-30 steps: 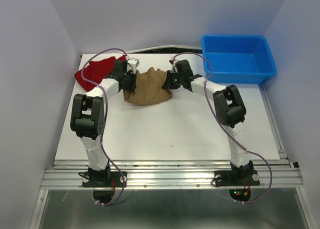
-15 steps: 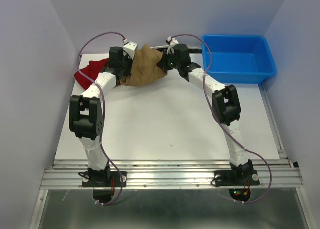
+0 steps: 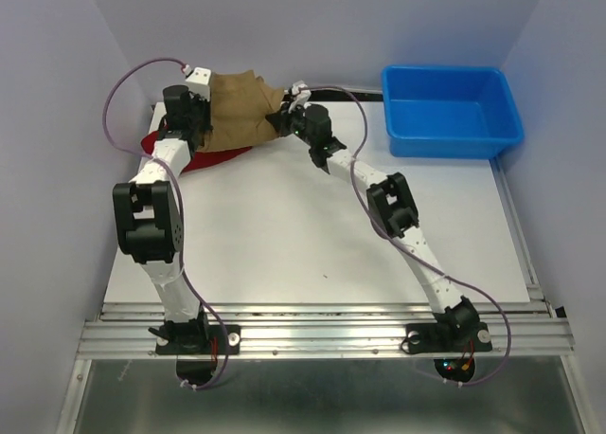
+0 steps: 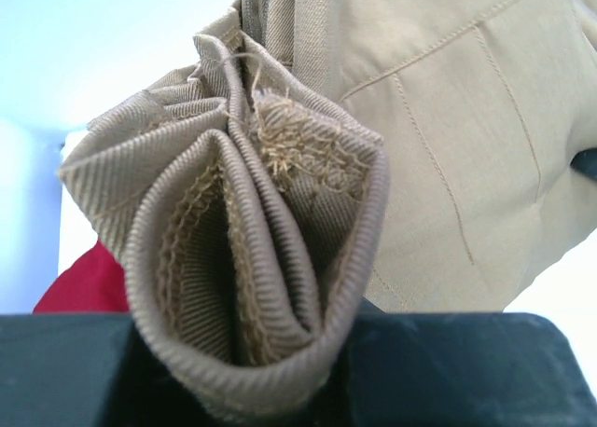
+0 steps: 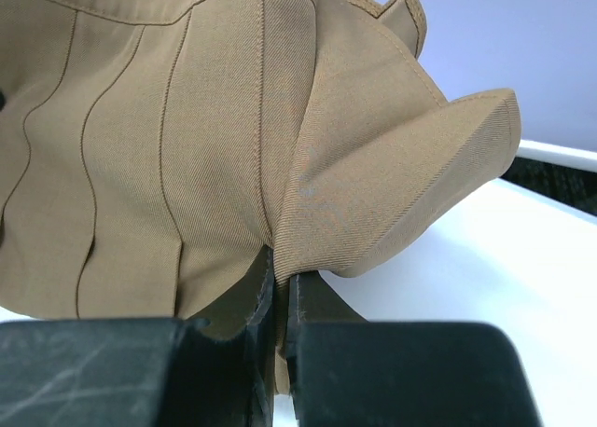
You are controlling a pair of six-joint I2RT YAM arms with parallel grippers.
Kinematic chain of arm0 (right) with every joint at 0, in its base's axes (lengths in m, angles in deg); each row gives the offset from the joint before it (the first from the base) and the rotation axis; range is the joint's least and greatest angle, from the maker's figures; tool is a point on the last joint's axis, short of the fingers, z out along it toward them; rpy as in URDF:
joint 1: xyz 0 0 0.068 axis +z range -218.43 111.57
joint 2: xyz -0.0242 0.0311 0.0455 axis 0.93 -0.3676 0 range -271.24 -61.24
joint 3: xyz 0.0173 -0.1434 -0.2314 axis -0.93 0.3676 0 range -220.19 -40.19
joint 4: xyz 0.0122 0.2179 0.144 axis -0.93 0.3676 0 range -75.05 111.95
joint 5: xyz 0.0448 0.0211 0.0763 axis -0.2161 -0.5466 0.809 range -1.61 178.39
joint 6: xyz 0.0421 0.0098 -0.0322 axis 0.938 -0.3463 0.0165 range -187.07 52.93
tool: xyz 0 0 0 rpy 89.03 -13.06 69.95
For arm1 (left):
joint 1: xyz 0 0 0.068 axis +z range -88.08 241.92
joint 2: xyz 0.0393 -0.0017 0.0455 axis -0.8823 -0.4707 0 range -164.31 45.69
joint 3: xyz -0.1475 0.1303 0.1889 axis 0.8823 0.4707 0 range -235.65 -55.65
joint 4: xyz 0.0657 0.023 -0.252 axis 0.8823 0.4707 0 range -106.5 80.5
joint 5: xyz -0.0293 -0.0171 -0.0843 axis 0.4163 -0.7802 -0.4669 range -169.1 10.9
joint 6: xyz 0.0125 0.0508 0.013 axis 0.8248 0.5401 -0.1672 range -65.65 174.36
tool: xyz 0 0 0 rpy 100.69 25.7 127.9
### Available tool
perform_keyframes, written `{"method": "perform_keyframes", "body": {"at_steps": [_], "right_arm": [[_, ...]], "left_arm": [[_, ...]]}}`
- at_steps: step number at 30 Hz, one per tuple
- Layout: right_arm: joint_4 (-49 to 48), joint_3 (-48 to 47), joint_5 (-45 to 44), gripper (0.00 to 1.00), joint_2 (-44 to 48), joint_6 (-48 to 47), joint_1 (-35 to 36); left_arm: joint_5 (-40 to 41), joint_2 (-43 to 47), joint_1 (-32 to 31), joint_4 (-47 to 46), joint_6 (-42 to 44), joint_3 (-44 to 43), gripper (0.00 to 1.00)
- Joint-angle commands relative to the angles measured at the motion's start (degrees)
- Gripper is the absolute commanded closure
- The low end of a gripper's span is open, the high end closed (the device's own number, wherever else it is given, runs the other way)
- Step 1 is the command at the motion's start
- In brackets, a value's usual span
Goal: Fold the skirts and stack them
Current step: Neatly place the folded skirt to the corner
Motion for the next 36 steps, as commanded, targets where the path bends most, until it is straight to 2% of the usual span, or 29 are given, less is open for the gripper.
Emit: {"method": "perform_keyframes", "body": {"at_steps": [1, 3, 6, 10, 11, 14, 15, 16, 20, 21, 22, 23, 25, 29, 32, 34, 36], "right_arm": [[-18.0, -8.3, -5.9, 0.99, -5.8, -4.8, 1.5], [-22.6, -12.5, -7.4, 0.99, -10.1, -6.8, 2.0], [-28.6, -13.7, -8.5, 0.99, -13.3, -10.0, 4.3], [-31.9, -14.6, -9.9, 0.99, -17.0, -11.4, 5.1], [-32.2, -14.6, -10.2, 0.96, -17.4, -11.4, 5.6], [-32.9, -14.2, -13.1, 0.75, -18.3, -11.4, 5.6], [-33.5, -13.6, -13.7, 0.63, -18.1, -11.4, 5.6], [-33.5, -13.1, -13.9, 0.54, -17.9, -11.4, 5.6], [-32.8, -8.8, -14.5, 0.24, -14.4, -10.7, 5.6], [-33.1, -7.6, -15.0, 0.07, -13.4, -10.6, 5.6], [-33.3, -6.6, -15.3, 0.01, -12.5, -10.3, 5.1], [-33.4, -4.5, -15.5, 0.00, -10.6, -10.1, 5.1], [-31.7, -2.0, -15.5, 0.00, -8.0, -9.8, 4.5], [-28.6, 7.9, -13.5, 0.00, 0.7, -8.2, 3.9], [-25.2, 17.0, -10.8, 0.00, 8.5, -7.9, 3.3], [-22.3, 23.6, -7.7, 0.00, 14.5, -8.5, 2.8], [-17.4, 27.3, -6.6, 0.00, 18.2, -8.3, 2.2]], "left_arm": [[1.8, 5.1, 5.6, -8.8, -0.4, 3.6, 1.00], [0.5, 5.4, 8.6, -10.3, -2.0, 5.4, 1.00], [-0.1, 5.2, 11.4, -12.6, -4.8, 8.7, 1.00], [0.5, 3.2, 15.1, -16.0, -7.2, 12.9, 1.00], [1.5, 2.7, 15.5, -17.1, -7.3, 14.0, 1.00], [3.4, -0.8, 15.6, -16.6, -6.8, 12.7, 1.00], [3.5, -2.3, 15.7, -15.5, -6.9, 10.5, 1.00], [3.5, -3.3, 15.7, -15.1, -6.7, 9.3, 1.00], [5.2, -9.3, 15.6, -6.1, -6.8, -0.1, 1.00], [5.4, -11.2, 15.7, -3.3, -7.1, -3.0, 1.00], [5.5, -12.3, 15.7, -1.7, -7.1, -4.8, 1.00], [5.4, -13.3, 15.7, -0.1, -7.0, -6.3, 1.00], [5.8, -16.2, 15.7, 4.9, -6.6, -11.0, 0.94], [4.5, -19.5, 15.7, 13.8, -4.9, -18.6, 0.70], [4.1, -20.1, 15.7, 17.1, -4.0, -21.2, 0.54], [3.7, -19.7, 15.7, 20.3, -2.7, -23.5, 0.35], [4.2, -18.9, 15.7, 24.2, -2.1, -26.6, 0.32]]}}
